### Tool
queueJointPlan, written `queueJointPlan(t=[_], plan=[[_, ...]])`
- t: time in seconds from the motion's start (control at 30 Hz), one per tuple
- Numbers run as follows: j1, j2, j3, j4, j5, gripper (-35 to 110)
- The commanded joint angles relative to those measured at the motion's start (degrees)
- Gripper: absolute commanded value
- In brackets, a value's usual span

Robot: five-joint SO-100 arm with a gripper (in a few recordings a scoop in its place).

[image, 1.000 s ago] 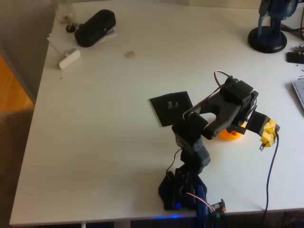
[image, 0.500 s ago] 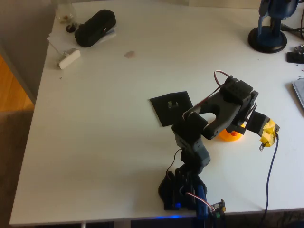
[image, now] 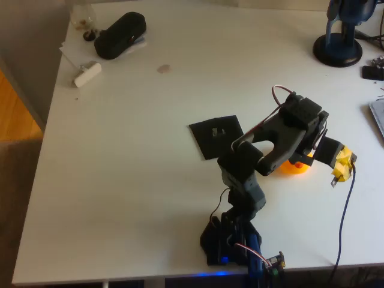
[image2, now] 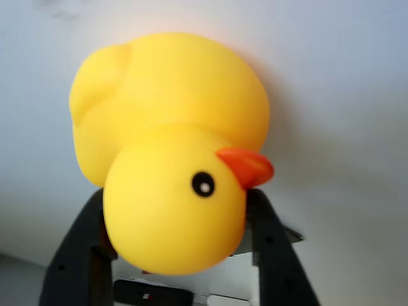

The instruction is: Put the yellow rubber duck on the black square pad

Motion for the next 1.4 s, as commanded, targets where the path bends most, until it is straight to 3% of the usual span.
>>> queueJointPlan(t=[0.0,0.43,0.93,1.37], plan=[[0.44,1.41,-3.43,0.35,-0.53,15],[-1.14,1.41,-10.55,0.35,-0.44,15],[-20.83,1.41,-17.05,1.49,8.17,15],[-44.74,1.32,-16.17,7.38,16.61,15]])
